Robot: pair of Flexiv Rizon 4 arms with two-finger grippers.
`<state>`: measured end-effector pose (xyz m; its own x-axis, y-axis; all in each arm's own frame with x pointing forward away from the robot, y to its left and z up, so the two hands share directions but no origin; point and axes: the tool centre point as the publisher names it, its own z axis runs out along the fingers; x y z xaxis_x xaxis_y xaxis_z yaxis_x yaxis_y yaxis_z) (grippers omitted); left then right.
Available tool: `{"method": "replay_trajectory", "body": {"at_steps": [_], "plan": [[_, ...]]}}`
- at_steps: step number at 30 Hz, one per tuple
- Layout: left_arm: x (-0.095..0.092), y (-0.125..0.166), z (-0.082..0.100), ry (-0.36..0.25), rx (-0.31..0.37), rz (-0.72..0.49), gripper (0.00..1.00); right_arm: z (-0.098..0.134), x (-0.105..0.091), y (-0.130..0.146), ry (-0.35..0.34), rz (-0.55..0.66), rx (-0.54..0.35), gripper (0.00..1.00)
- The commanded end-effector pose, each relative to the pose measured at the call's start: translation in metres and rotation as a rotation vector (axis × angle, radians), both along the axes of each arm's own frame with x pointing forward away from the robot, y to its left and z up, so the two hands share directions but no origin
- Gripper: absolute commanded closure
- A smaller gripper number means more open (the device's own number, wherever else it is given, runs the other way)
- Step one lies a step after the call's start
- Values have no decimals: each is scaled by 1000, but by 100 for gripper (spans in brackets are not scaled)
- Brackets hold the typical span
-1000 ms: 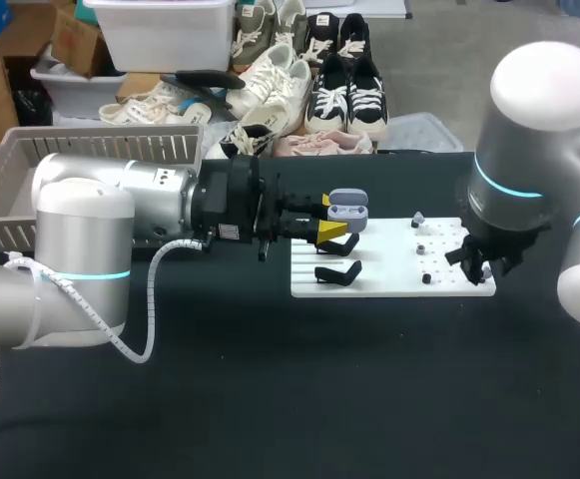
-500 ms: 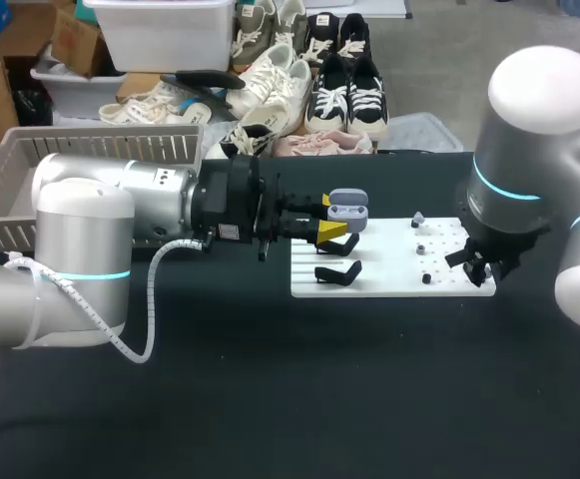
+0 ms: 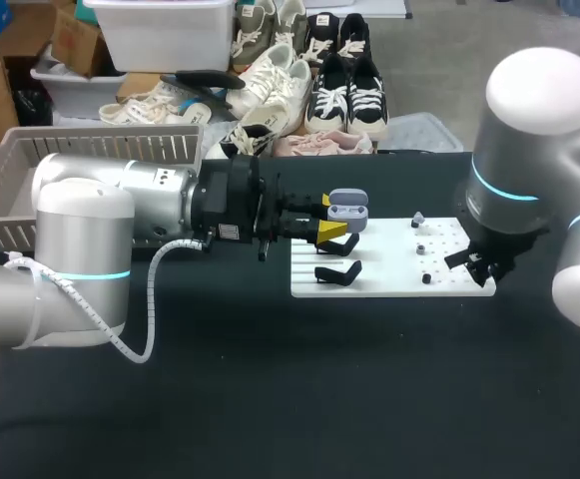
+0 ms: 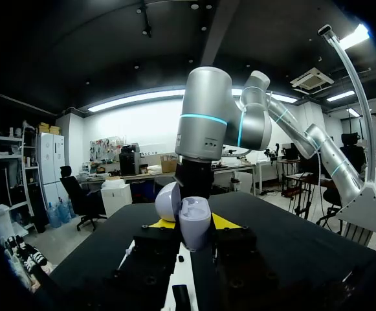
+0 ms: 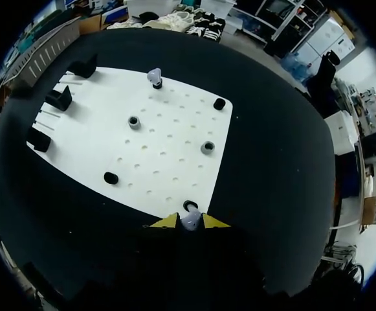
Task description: Pick up each earbud case from the left stands, insert the matching earbuds, close the lid, and place the case in the box.
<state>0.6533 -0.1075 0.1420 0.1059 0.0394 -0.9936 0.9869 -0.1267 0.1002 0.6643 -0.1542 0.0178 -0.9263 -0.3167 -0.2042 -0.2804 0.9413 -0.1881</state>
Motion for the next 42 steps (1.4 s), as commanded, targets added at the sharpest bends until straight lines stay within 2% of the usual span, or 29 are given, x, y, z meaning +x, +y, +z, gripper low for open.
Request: {"method": "replay_trajectory", "body": {"at_steps": [1,11,17,23,29,34,42], "plan": [[-1,0,0,-1,-1,3,100,-2,1,1,5,-2,-3,100],[-1,0,0,-1,-1,3,100,2,-1,0,-9,-2,-12,100],[-1,0,0,-1,-1,3,100,16,-8,3,-45,-9,-27,100],[-1,0,0,-1,-1,3,100,42,-20,10,-102,-4,-25,100],[-1,0,0,-1,-1,3,100,80,-32,29,-143,44,-20,100],[-1,0,0,-1,-1,3,100,108,-39,53,-129,107,-12,100],[-1,0,0,-1,-1,3,100,134,-49,89,-72,171,28,100]]}}
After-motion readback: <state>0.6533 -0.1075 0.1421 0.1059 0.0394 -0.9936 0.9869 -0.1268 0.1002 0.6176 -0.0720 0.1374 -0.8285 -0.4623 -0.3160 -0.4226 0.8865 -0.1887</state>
